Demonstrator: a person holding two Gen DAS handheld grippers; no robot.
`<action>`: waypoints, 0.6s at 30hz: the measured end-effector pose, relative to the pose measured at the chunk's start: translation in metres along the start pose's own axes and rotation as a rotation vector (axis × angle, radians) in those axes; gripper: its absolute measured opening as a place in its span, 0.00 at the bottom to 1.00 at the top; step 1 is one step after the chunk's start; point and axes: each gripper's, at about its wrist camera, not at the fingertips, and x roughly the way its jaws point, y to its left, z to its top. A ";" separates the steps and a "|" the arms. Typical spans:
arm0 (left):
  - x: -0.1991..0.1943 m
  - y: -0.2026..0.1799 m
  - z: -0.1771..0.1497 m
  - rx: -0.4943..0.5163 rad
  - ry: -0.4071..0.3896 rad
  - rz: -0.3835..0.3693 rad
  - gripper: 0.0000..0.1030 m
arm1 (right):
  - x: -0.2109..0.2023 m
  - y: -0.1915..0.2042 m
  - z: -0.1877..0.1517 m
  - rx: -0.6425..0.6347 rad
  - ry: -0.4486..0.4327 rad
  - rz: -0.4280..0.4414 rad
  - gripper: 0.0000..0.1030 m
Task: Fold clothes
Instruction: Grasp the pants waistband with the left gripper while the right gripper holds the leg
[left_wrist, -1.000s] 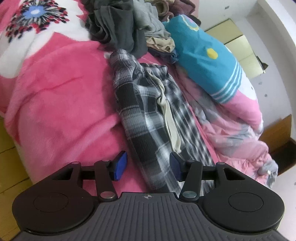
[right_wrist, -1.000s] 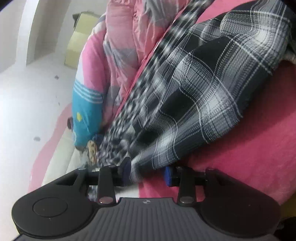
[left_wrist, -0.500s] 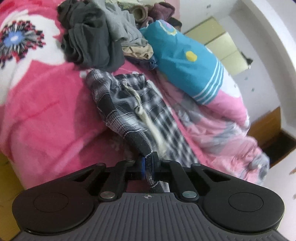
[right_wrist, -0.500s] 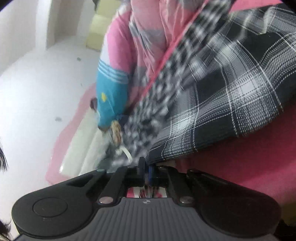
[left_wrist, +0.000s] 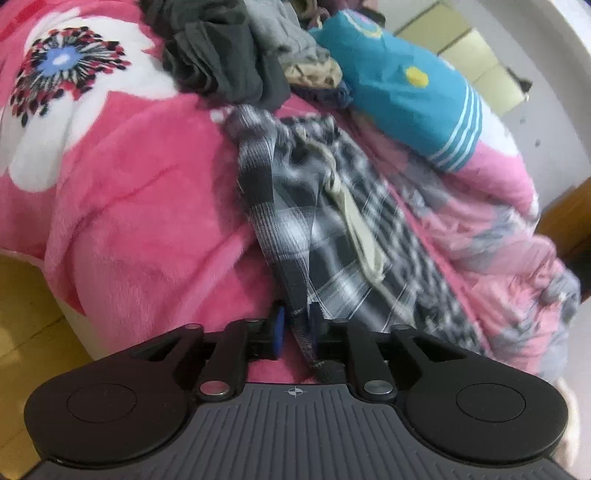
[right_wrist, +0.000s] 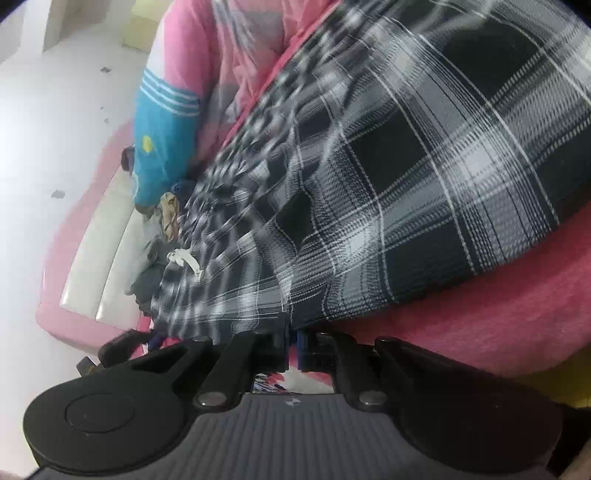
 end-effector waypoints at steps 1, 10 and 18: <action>-0.001 0.002 0.004 -0.017 -0.017 -0.002 0.36 | 0.000 0.000 0.000 -0.001 0.001 0.001 0.04; 0.043 0.008 0.072 -0.060 -0.099 0.091 0.42 | 0.004 0.001 -0.001 0.020 -0.003 0.003 0.05; 0.047 -0.015 0.089 0.047 -0.166 0.204 0.03 | 0.001 0.018 -0.007 -0.078 -0.005 -0.013 0.04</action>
